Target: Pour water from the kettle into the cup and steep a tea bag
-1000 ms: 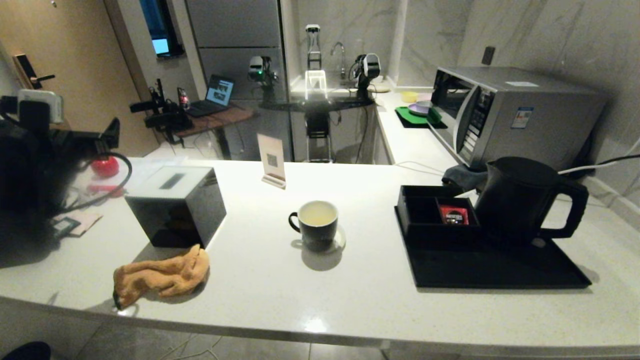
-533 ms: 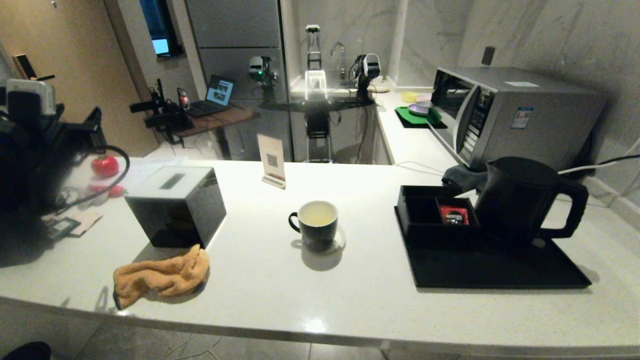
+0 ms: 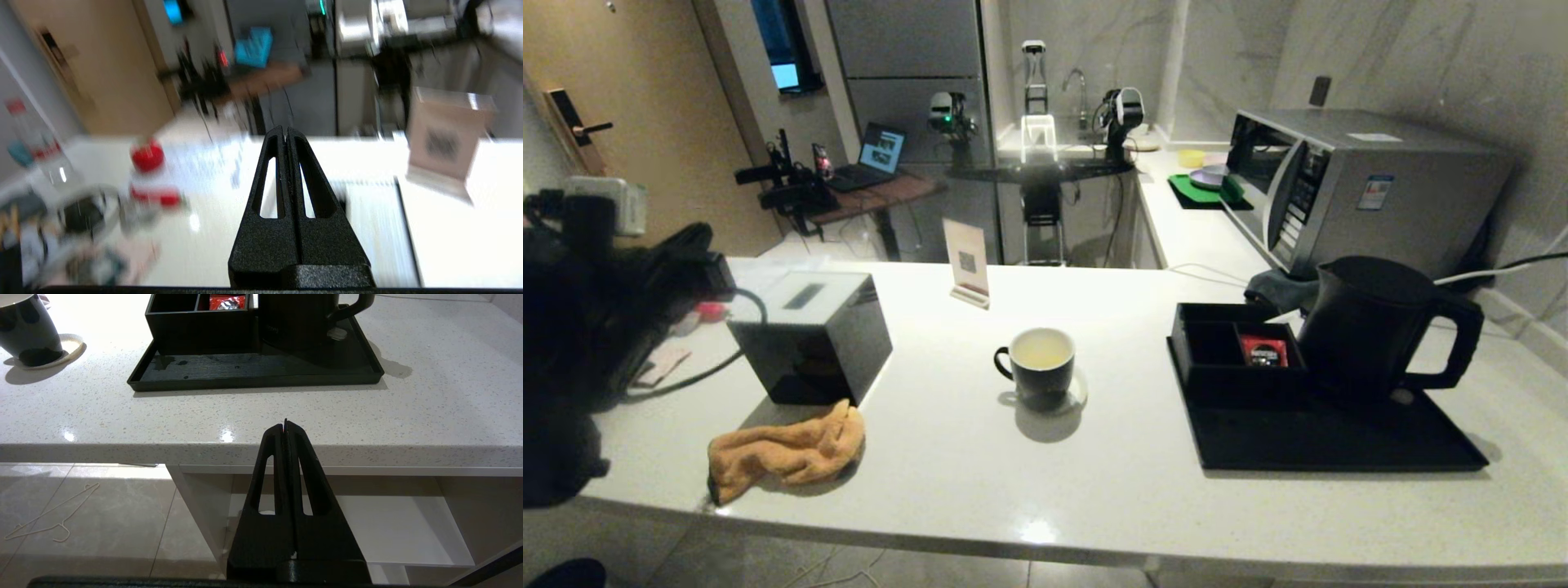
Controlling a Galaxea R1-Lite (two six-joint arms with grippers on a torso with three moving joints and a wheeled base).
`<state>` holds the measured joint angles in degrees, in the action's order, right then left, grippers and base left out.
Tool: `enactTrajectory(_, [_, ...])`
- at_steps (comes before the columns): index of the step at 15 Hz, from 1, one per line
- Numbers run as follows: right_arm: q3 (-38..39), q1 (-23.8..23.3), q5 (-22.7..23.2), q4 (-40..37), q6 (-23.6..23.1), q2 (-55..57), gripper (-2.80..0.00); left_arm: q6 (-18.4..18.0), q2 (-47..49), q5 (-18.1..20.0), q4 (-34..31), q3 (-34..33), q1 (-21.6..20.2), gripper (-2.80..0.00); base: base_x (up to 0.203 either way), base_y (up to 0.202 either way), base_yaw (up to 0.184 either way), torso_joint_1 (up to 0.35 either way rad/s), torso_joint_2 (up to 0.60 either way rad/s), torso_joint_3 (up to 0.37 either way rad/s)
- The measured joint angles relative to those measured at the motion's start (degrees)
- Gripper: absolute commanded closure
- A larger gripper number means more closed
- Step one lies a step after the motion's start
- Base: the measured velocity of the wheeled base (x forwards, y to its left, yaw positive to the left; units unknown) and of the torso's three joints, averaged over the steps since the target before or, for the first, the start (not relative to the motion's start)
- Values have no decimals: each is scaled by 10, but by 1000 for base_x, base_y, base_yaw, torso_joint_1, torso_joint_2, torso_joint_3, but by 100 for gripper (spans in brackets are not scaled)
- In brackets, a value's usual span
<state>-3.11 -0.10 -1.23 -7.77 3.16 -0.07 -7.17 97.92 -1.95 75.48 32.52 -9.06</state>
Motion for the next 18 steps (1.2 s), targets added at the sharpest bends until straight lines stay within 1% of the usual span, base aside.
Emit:
enactTrajectory(2, [0, 0, 0, 0, 0, 0, 0, 8, -52, 1, -30, -71, 3, 0, 0, 0, 0, 0, 0, 0])
enactTrajectory(4, [0, 0, 0, 0, 0, 0, 0, 12, -118, 11, -85, -131, 5, 0, 0, 0, 0, 0, 0, 0])
enactTrajectory(7, [0, 0, 0, 0, 0, 0, 0, 13, -244, 60, -227, -193, 5, 0, 0, 0, 0, 0, 0, 0])
enactTrajectory(9, [0, 0, 0, 0, 0, 0, 0, 14, -345, 84, -350, -221, 7, 0, 0, 0, 0, 0, 0, 0])
enactTrajectory(10, [0, 0, 0, 0, 0, 0, 0, 15, -393, 89, -407, -237, 11, 0, 0, 0, 0, 0, 0, 0])
enactTrajectory(13, [0, 0, 0, 0, 0, 0, 0, 33, -540, 87, -547, -291, 49, 0, 0, 0, 0, 0, 0, 0])
enactTrajectory(15, [0, 0, 0, 0, 0, 0, 0, 52, -640, 72, -631, -309, 82, 0, 0, 0, 0, 0, 0, 0])
enactTrajectory(17, [0, 0, 0, 0, 0, 0, 0, 61, -731, 51, -700, -318, 96, 0, 0, 0, 0, 0, 0, 0])
enactTrajectory(18, [0, 0, 0, 0, 0, 0, 0, 62, -772, 42, -727, -321, 93, 0, 0, 0, 0, 0, 0, 0])
